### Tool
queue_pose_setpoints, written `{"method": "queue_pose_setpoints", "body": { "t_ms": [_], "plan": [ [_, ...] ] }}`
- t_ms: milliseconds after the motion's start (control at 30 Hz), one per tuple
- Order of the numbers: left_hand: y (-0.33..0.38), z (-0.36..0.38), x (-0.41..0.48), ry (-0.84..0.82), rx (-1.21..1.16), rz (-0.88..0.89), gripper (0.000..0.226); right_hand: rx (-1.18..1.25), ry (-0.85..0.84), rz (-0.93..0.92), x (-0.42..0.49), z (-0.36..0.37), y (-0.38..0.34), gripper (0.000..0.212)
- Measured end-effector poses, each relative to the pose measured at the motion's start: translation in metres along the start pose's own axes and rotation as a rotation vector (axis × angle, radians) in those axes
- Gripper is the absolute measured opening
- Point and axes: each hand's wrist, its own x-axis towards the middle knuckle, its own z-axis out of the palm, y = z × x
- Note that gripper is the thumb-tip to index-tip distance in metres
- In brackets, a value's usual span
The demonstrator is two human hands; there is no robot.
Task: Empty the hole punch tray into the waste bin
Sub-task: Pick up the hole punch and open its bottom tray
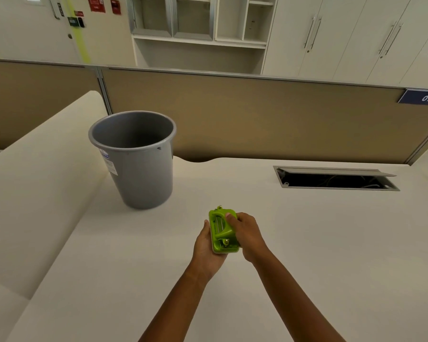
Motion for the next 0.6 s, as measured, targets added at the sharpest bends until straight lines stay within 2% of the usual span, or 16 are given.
{"method": "queue_pose_setpoints", "body": {
  "t_ms": [100,167,267,367,600],
  "plan": [
    [0.0016,-0.0042,0.0036,0.018,0.000,0.019,0.044,-0.065,-0.023,-0.038,-0.0075,0.0050,0.0003,0.023],
    [0.0024,-0.0069,0.0055,0.029,-0.013,0.023,0.051,-0.084,-0.012,-0.080,-0.0085,0.0058,0.0014,0.032],
    [0.0032,-0.0070,0.0054,0.019,-0.032,0.017,0.067,-0.168,-0.019,-0.118,-0.0083,0.0049,0.0005,0.029],
    [0.0021,-0.0057,0.0050,0.019,-0.043,0.011,0.070,-0.256,-0.003,-0.139,-0.0067,0.0052,0.0030,0.035],
    [-0.0015,-0.0066,0.0094,0.031,-0.097,0.004,0.069,-0.194,-0.044,-0.107,-0.0077,0.0024,0.0027,0.031]
  ]
}}
